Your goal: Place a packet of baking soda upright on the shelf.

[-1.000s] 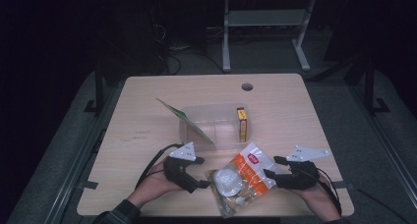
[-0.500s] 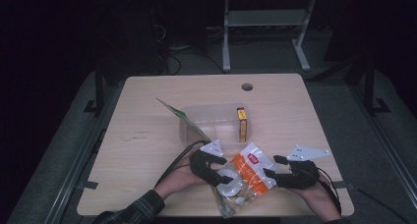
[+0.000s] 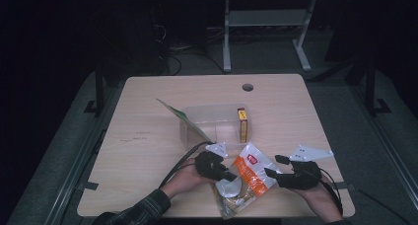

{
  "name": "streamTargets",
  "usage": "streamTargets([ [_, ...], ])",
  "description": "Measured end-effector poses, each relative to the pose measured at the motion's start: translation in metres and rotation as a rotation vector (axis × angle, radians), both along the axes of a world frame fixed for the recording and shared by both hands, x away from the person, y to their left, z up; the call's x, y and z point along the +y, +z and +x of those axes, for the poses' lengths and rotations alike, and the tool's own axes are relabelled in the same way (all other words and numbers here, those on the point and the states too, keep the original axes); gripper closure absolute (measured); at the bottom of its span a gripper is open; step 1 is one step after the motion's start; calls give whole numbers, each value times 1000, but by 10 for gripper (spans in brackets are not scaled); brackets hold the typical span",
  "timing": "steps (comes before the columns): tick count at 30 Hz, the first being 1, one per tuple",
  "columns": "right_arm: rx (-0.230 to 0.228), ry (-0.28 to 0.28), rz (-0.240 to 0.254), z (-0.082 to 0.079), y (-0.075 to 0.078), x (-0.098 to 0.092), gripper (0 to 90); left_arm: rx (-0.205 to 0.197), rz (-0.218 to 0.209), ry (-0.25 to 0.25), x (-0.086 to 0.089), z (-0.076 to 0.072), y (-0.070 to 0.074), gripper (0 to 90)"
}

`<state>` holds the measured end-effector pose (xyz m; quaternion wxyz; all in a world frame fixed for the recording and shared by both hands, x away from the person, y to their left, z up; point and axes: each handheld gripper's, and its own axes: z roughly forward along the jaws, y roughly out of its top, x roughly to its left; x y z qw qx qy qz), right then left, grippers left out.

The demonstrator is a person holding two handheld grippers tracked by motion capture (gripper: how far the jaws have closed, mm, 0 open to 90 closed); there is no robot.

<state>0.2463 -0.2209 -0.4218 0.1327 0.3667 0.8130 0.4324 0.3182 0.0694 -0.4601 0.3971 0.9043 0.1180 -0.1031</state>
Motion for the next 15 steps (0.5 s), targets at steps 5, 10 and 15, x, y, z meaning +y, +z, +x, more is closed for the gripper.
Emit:
streamTargets([
  [5,-14,-10,25,-1,3,-3,372,-30,-5,8,-1,-7,8,891],
  [10,-18,-20,45,-1,4,-7,367,-47,-13,-8,2,-12,14,895],
  [15,-28,-14,72,-2,6,-8,351,-67,-57,7,5,-15,22,897],
])
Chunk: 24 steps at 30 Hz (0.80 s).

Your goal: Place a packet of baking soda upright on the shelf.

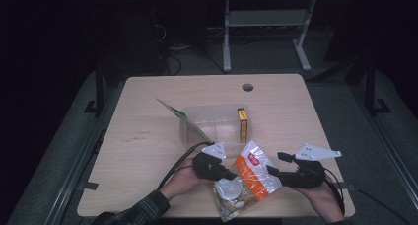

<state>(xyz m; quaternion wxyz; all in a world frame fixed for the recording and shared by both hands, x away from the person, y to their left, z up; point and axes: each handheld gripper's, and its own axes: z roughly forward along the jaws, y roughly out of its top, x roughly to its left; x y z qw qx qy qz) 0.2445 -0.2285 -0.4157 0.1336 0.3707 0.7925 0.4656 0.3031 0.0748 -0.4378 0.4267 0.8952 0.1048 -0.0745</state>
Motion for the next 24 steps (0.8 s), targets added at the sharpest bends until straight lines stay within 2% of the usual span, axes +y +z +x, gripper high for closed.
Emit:
streamTargets([
  [6,-18,25,62,-2,3,-1,297,-50,-51,40,13,-1,16,898],
  [8,-20,40,82,-2,4,0,281,-63,-58,48,19,0,21,898],
  [9,-22,46,84,-2,4,0,270,-61,-74,59,21,-1,23,899],
  [12,-16,76,112,-1,3,3,250,-96,-99,77,29,-2,32,899],
  [18,-13,112,168,0,3,8,229,-138,-139,128,45,-1,46,900],
  [24,-16,144,200,3,2,15,226,-142,-202,178,57,1,59,899],
])
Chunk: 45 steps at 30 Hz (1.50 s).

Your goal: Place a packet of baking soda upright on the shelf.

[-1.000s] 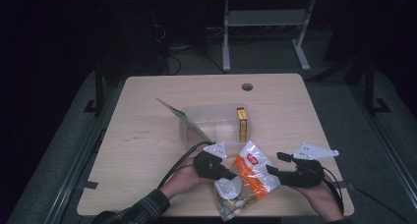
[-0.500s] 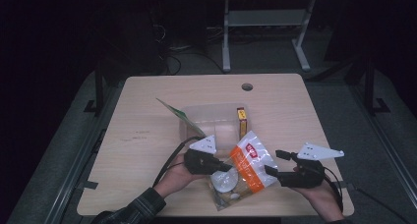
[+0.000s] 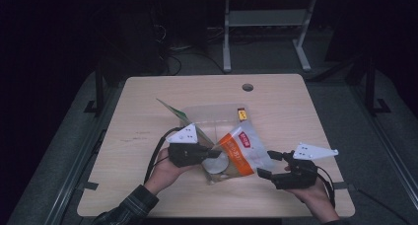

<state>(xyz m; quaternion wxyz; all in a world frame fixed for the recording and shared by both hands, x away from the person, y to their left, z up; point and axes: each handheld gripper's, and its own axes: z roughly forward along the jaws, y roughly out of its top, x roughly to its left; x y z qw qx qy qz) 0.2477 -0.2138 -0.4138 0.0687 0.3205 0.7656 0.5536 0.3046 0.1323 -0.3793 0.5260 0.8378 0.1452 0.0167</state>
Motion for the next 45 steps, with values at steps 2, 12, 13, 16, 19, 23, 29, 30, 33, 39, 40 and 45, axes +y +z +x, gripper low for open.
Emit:
streamTargets([
  [2,-4,12,8,3,0,4,228,-2,-15,6,2,0,3,900],
  [12,40,110,52,24,0,37,473,2,-32,19,4,1,4,899],
  [13,50,120,50,26,-2,40,534,-1,-28,22,5,1,4,899],
  [16,57,135,67,29,-3,40,760,1,-30,27,7,2,4,898],
  [19,47,159,99,27,0,38,894,5,-34,26,7,3,4,898],
  [23,35,176,111,25,6,35,900,7,-37,15,5,2,2,897],
  [29,-5,195,135,20,19,33,900,22,-31,-10,1,2,-3,894],
  [30,-8,201,140,20,20,33,900,26,-32,-12,0,2,-3,892],
  [33,-21,201,139,18,23,32,900,16,-34,-15,0,2,-3,856],
  [39,-51,236,138,13,35,35,900,17,-18,-7,-1,0,-6,653],
  [40,-62,237,126,12,36,35,900,14,-8,0,-1,-1,-7,616],
  [45,-93,250,48,8,43,38,900,8,28,34,9,-6,-11,475],
])
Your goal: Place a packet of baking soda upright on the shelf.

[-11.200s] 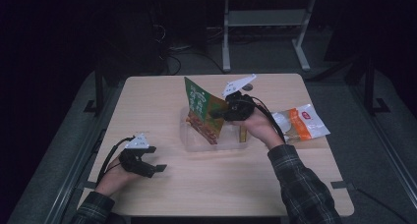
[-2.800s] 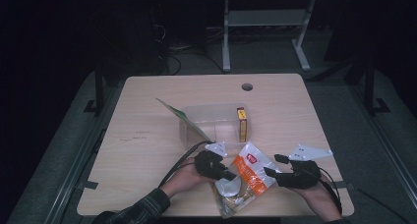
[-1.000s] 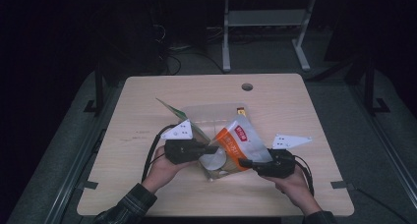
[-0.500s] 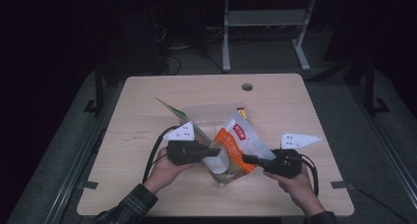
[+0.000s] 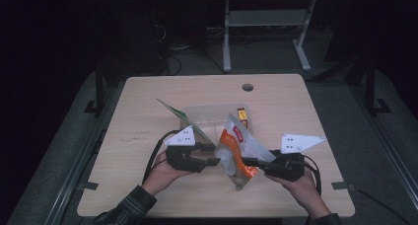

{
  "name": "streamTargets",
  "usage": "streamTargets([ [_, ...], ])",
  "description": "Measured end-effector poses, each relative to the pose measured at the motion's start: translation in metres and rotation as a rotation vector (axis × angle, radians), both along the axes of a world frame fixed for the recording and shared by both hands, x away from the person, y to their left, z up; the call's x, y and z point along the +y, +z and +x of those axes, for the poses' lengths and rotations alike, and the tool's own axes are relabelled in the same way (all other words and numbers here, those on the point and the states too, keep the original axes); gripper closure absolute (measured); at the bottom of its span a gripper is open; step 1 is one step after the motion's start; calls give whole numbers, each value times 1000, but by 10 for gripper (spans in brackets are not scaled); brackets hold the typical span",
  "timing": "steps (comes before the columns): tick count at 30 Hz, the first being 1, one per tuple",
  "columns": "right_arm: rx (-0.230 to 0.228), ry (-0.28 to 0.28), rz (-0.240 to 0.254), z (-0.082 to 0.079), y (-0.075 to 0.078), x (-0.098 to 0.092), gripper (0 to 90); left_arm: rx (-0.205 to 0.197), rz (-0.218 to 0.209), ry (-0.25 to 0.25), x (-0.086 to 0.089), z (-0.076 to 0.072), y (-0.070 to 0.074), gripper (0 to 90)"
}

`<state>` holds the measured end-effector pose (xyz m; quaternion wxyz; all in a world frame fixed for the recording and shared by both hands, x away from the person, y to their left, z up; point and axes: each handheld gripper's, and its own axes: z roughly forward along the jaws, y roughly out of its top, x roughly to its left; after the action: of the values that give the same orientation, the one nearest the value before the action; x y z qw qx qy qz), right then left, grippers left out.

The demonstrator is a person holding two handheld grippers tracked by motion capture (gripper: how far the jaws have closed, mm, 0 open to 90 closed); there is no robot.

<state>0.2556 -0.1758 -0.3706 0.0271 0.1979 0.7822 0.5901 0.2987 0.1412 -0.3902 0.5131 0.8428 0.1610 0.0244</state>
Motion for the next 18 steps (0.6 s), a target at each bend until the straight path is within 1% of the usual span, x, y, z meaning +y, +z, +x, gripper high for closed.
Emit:
streamTargets([
  [2,-5,-9,-16,0,3,-2,900,7,7,12,6,-3,-2,430],
  [3,-7,-12,-16,1,4,-3,900,0,20,19,11,-6,-4,419],
  [4,-11,-15,-18,2,6,-4,900,2,33,20,15,-7,-5,406],
  [5,-11,-15,-18,2,6,-4,900,2,33,20,15,-7,-5,399],
  [6,-16,-24,-15,3,11,-7,900,4,43,27,19,-9,-7,383],
  [7,-16,-24,-15,3,11,-7,900,6,50,37,23,-11,-9,383],
  [8,-31,-27,-15,6,15,-8,900,16,60,49,31,-12,-12,369],
  [9,-36,-29,-16,7,17,-8,900,16,60,49,31,-12,-12,361],
  [10,-37,-34,-22,9,20,-8,900,20,73,70,42,-13,-15,351],
  [11,-36,-37,-22,11,21,-8,900,26,78,74,46,-13,-15,350],
  [12,-44,-42,-23,12,22,-7,900,32,75,84,50,-14,-17,346],
  [14,-46,-43,-28,17,25,-6,900,35,87,94,59,-14,-19,328],
  [15,-47,-45,-32,20,25,-5,900,35,87,94,59,-14,-19,323],
  [16,-47,-45,-32,20,25,-5,900,38,94,98,64,-14,-20,323],
  [17,-51,-50,-35,25,27,-3,900,46,94,106,68,-15,-22,316],
  [18,-49,-50,-35,27,27,-3,900,52,104,119,76,-14,-25,312],
])
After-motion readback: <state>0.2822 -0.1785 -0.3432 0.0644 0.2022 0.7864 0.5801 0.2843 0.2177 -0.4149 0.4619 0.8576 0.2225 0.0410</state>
